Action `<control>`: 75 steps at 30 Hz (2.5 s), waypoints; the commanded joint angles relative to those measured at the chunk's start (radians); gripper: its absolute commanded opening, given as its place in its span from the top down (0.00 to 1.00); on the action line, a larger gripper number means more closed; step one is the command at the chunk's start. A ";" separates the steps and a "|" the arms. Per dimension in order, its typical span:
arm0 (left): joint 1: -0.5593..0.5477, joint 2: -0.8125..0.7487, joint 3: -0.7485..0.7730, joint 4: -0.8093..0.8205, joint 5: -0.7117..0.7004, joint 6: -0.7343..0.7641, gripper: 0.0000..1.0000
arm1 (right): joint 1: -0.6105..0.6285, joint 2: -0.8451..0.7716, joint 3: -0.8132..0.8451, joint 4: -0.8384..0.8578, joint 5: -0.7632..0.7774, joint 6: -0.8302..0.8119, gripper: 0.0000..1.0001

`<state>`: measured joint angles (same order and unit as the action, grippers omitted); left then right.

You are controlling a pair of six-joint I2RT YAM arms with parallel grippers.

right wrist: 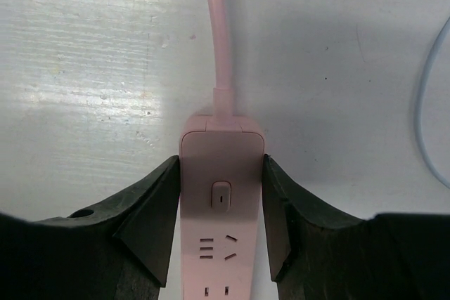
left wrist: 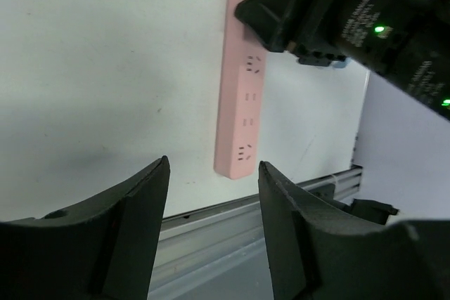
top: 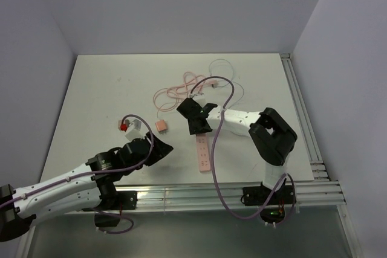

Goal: Insert the plug

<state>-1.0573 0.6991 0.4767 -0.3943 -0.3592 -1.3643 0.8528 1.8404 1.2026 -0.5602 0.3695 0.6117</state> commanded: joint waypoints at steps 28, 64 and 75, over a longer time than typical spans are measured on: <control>-0.003 0.166 0.145 -0.009 0.000 0.223 0.35 | -0.572 -0.561 -0.253 -0.121 -0.087 -0.050 0.27; 0.248 0.350 0.456 0.078 0.463 0.468 0.46 | -0.577 -0.515 -0.261 0.071 -0.162 -0.299 1.00; 0.364 0.500 0.539 0.180 0.766 0.488 0.44 | -0.220 -0.733 -0.339 0.279 -0.365 -0.515 1.00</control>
<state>-0.7033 1.1919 0.9619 -0.2588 0.3023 -0.9100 0.5575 1.1519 0.8841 -0.3687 0.0704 0.1802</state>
